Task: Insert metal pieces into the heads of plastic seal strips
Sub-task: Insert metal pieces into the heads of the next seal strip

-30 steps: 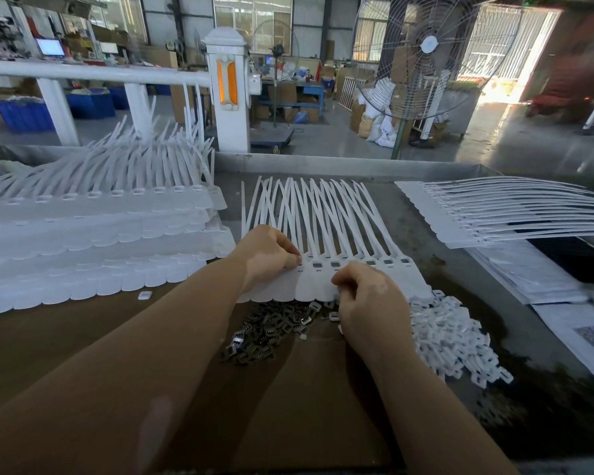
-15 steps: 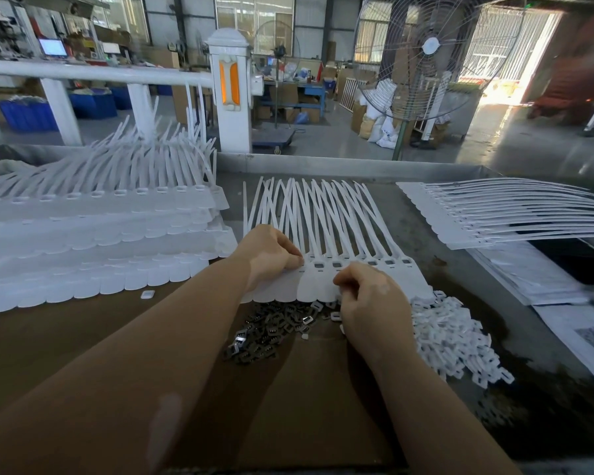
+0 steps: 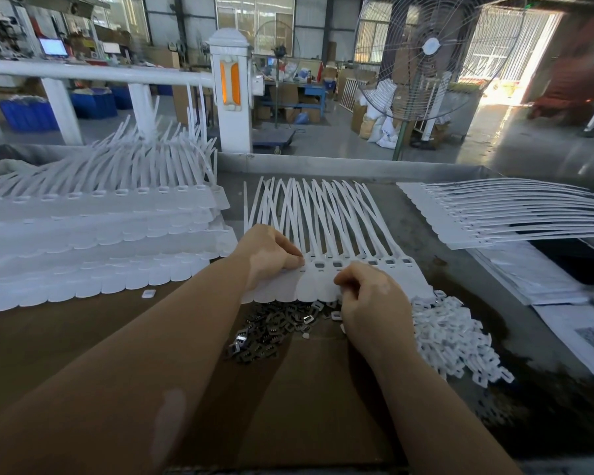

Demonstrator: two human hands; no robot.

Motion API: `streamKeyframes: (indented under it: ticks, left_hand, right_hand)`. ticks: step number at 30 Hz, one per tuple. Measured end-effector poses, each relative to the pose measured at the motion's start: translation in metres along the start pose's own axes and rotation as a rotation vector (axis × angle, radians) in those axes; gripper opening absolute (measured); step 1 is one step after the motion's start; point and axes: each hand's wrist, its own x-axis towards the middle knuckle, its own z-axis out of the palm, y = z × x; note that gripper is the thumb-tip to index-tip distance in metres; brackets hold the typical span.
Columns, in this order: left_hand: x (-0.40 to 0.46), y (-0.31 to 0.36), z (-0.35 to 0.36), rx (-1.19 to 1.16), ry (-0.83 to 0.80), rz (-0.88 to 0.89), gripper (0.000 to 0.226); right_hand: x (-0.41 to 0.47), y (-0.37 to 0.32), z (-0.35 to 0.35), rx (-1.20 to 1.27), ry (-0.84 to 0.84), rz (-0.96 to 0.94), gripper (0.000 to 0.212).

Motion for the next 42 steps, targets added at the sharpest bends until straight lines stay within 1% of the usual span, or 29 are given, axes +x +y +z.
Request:
streamKeyframes:
  ticks: [6,22,24,27,29,31,34,36,38,40,42]
  left_hand:
    - [0.0,0.0,0.0,-0.008,0.009,-0.004,0.01]
    - [-0.003,0.007,0.001,-0.012,0.02,-0.059,0.012]
    - [-0.003,0.006,0.002,-0.011,0.023,-0.052,0.012]
    - [-0.004,0.003,0.003,-0.002,0.032,-0.031,0.008]
    - [-0.006,0.002,0.001,0.02,0.023,0.01,0.005]
    - [-0.009,0.002,-0.001,0.061,0.012,0.071,0.011]
    - [-0.017,0.009,-0.002,0.229,0.035,0.22,0.017]
    - [-0.027,0.017,0.001,0.34,0.025,0.34,0.012]
    - [-0.038,0.023,0.005,0.405,-0.075,0.422,0.007]
    - [-0.046,0.026,0.01,0.469,-0.187,0.479,0.007]
    - [-0.051,0.027,0.015,0.544,-0.227,0.52,0.007]
  right_hand:
    - [0.0,0.0,0.001,0.005,0.009,0.006,0.016]
    - [0.0,-0.001,0.001,0.027,0.023,0.013,0.016]
    - [0.0,0.0,0.001,0.037,0.036,0.033,0.015]
    - [0.001,-0.001,-0.001,0.12,0.082,0.092,0.016]
    - [0.002,-0.003,-0.003,0.203,0.098,0.141,0.017]
    - [0.002,-0.007,-0.004,0.275,0.118,0.17,0.018]
    - [0.002,-0.01,-0.007,0.302,0.138,0.172,0.02]
    - [0.001,-0.011,-0.008,0.298,0.136,0.164,0.02]
    - [0.001,-0.011,-0.009,0.299,0.136,0.157,0.019]
    - [0.001,-0.011,-0.009,0.295,0.133,0.157,0.019]
    - [0.001,-0.011,-0.009,0.287,0.126,0.159,0.02]
